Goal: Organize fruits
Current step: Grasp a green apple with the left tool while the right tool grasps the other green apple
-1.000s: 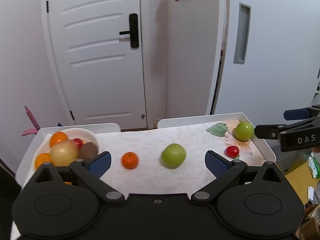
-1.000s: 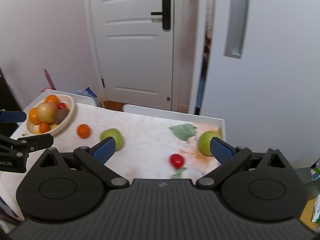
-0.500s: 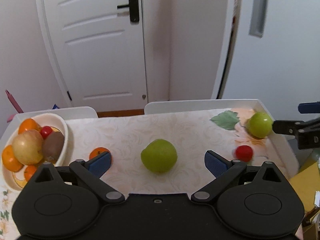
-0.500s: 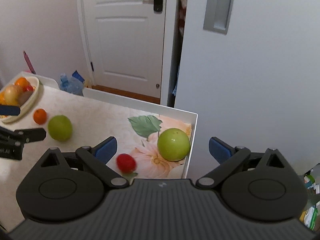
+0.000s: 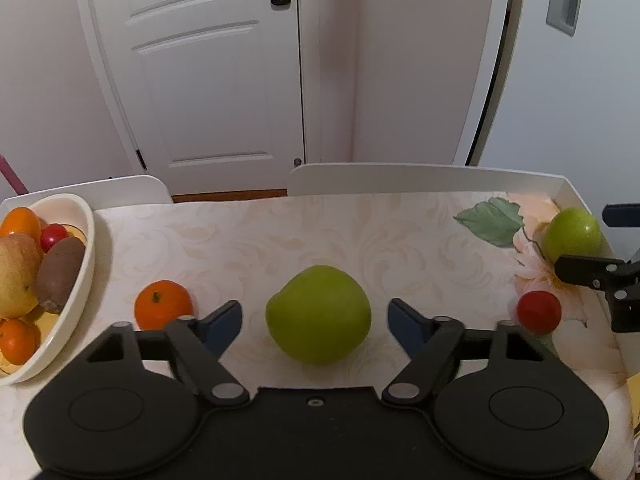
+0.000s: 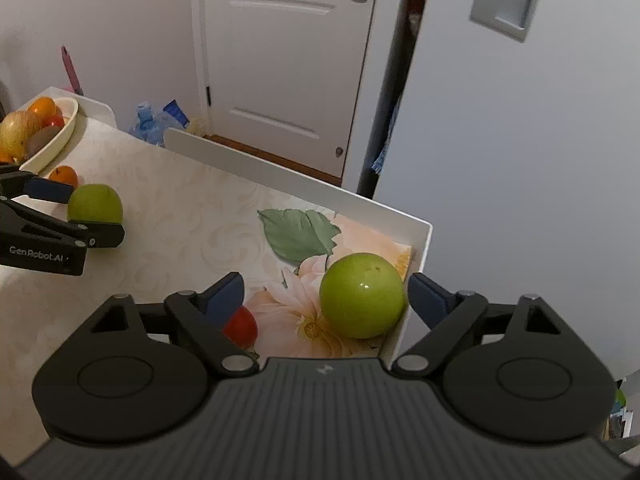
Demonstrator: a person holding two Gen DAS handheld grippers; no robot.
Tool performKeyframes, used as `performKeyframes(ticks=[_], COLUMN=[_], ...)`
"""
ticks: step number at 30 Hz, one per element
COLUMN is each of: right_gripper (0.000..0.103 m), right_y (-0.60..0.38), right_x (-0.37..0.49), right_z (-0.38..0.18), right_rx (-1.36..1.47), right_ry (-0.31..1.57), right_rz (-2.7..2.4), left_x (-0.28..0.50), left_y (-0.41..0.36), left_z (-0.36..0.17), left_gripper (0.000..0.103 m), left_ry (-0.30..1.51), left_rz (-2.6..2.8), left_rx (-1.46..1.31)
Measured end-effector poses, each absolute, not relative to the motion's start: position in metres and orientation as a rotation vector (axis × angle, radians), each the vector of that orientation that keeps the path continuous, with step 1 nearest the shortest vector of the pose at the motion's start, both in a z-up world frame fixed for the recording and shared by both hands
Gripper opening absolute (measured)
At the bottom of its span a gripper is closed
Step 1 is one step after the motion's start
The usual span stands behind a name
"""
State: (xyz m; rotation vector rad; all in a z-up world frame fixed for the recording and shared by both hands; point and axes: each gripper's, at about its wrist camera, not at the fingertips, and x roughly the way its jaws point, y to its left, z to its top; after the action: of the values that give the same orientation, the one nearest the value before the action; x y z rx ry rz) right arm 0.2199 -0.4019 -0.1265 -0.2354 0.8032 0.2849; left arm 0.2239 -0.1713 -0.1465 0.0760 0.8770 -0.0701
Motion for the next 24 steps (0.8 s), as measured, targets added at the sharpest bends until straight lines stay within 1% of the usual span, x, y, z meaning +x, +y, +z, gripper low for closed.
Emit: performKeyframes(ticks=[3, 4, 9, 13, 17, 22, 24], right_gripper=[0.101, 0.101, 0.100, 0.096, 0.089, 0.084, 0.081], right_y=[-0.398, -0.397, -0.396, -0.396, -0.395, -0.393, -0.391], right_x=[0.223, 0.224, 0.232, 0.239, 0.242, 0.243, 0.243], right_z=[-0.130, -0.131, -0.136, -0.141, -0.146, -0.150, -0.153], right_rx=[-0.267, -0.284, -0.347, -0.394, -0.435, -0.511, -0.545], right_ry=[0.798, 0.794, 0.783, 0.779, 0.778, 0.766, 0.765], right_rz=[0.293, 0.296, 0.308, 0.309, 0.314, 0.317, 0.315], left_x=[0.227, 0.228, 0.229, 0.230, 0.229, 0.229, 0.229], left_y=[-0.171, -0.170, -0.172, -0.171, -0.172, -0.172, -0.172], left_z=[-0.152, -0.152, -0.153, -0.153, -0.152, -0.151, -0.151], left_gripper=[0.068, 0.060, 0.059, 0.059, 0.059, 0.059, 0.059], left_ry=[0.890, 0.896, 0.900, 0.906, 0.908, 0.908, 0.909], left_rz=[-0.072, -0.078, -0.093, -0.094, -0.093, -0.093, -0.095], left_rx=[0.083, 0.078, 0.087, 0.082, 0.081, 0.082, 0.081])
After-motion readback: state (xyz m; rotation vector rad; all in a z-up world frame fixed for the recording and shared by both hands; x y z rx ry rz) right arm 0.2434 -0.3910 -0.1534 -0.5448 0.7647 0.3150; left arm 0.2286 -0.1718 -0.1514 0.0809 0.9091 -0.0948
